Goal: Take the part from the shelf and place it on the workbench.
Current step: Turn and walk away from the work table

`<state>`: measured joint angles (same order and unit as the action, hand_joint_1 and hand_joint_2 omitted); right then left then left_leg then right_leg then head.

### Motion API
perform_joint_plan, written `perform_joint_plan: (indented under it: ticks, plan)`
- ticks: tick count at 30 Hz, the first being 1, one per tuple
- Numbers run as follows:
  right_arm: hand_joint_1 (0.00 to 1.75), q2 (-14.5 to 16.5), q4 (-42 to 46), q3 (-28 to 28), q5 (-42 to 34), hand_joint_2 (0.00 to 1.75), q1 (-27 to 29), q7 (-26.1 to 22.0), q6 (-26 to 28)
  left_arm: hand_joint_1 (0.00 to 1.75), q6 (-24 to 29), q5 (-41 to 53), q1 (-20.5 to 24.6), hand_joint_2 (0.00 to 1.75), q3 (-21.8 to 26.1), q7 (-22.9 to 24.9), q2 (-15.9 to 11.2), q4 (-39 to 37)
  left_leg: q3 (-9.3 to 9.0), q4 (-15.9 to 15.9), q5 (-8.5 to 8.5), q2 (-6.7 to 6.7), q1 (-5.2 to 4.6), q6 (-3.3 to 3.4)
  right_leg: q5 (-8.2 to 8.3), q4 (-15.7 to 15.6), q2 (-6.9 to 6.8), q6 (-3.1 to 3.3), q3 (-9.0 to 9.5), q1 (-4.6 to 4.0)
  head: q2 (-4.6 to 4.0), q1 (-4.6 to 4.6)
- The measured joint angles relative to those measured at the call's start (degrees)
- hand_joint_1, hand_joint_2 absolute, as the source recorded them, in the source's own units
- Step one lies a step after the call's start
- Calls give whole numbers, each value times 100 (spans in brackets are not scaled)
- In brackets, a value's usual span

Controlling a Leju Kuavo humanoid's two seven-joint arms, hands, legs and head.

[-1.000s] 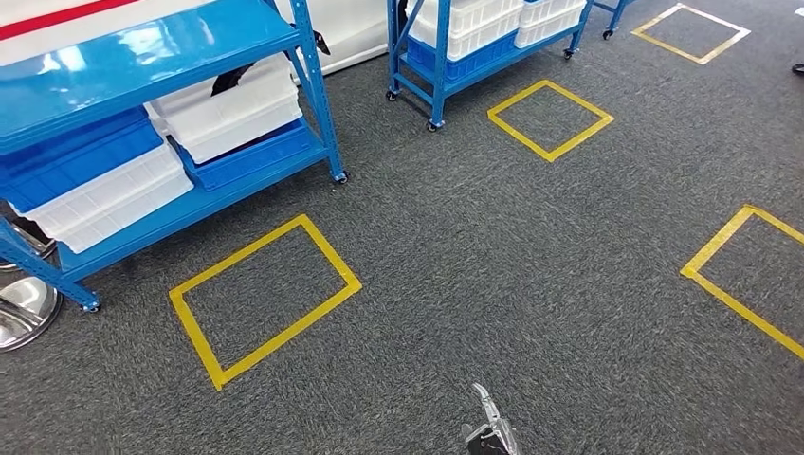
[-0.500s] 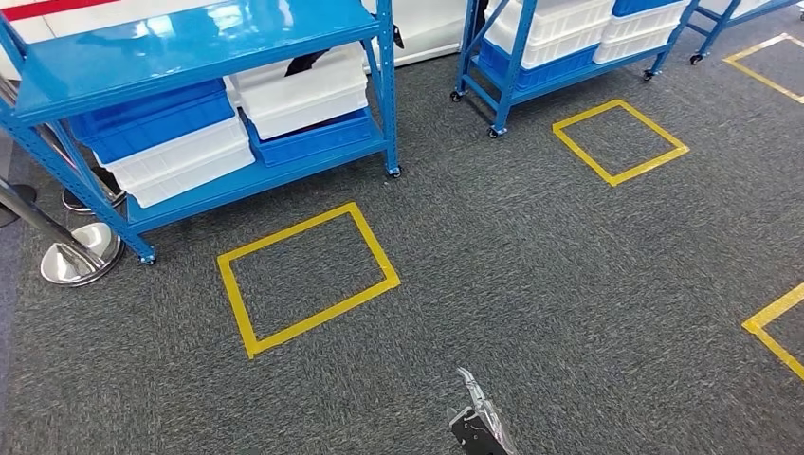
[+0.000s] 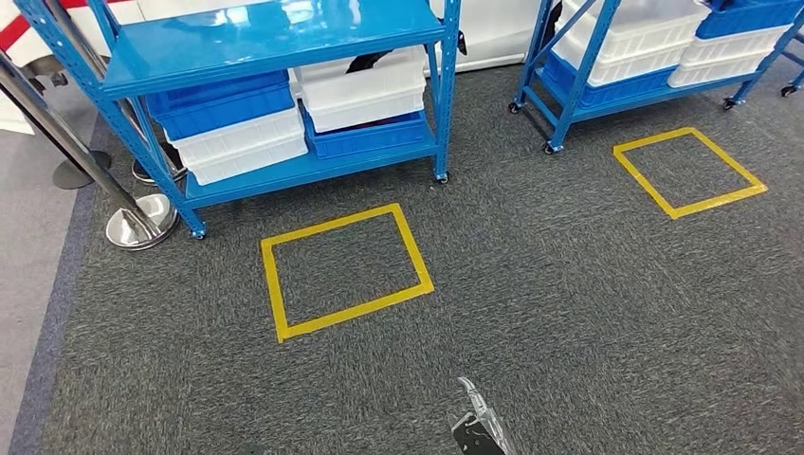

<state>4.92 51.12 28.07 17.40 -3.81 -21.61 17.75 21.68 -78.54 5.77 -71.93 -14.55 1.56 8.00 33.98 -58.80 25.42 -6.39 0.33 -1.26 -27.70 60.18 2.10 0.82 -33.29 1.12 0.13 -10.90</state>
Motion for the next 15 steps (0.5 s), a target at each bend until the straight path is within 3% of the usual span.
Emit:
perform_joint_plan:
  ticks: [2,4,6,7,8,10,12,14,15]
  plan:
    - [0,10,-12,-1,4,0,-37,-3,-23,0,0,-2,-2,0,0,37,-11,0,133,-307,196,242,-4,-49,17,-43,-124,79,20,5,0,-2]
    - [0,14,-32,-1,10,0,-42,-6,-32,0,0,1,13,0,0,53,-9,0,464,-1014,559,512,-2,-80,9,-51,-273,123,25,-22,1,-3]
    - [0,11,-67,-1,13,0,-32,-14,-31,0,0,20,12,0,0,61,-8,1,711,-1529,728,583,11,-92,-8,-50,-435,137,26,-47,1,-2]
    - [0,10,-85,-1,14,0,-30,-24,-23,0,0,29,3,0,0,63,-8,2,689,-1494,659,600,13,-86,-17,-49,-509,139,32,-56,1,-3]
    - [0,11,-103,-1,15,0,-29,-38,-9,0,0,34,-4,0,0,64,-7,2,561,-1257,506,631,12,-69,-28,-49,-578,136,44,-64,1,-3]
    - [0,17,-129,-1,19,0,-22,-64,27,0,0,32,-3,0,0,56,-8,1,153,-489,178,839,-27,5,-55,-45,-705,112,80,-89,1,-3]
    - [0,27,-154,1,28,0,-12,-81,60,0,-2,32,14,0,0,45,-9,1,-68,-39,61,998,-84,92,-80,-43,-817,63,107,-112,1,-1]
    - [0,49,-169,4,45,0,-14,-92,74,0,-4,32,10,0,0,39,-9,2,-71,27,60,921,-103,151,-94,-60,-921,8,138,-115,1,-1]
    - [0,64,-173,5,58,0,-23,-93,74,0,-4,28,-1,0,0,39,-6,2,-91,62,40,862,-85,174,-110,-56,-902,-25,159,-110,1,-1]
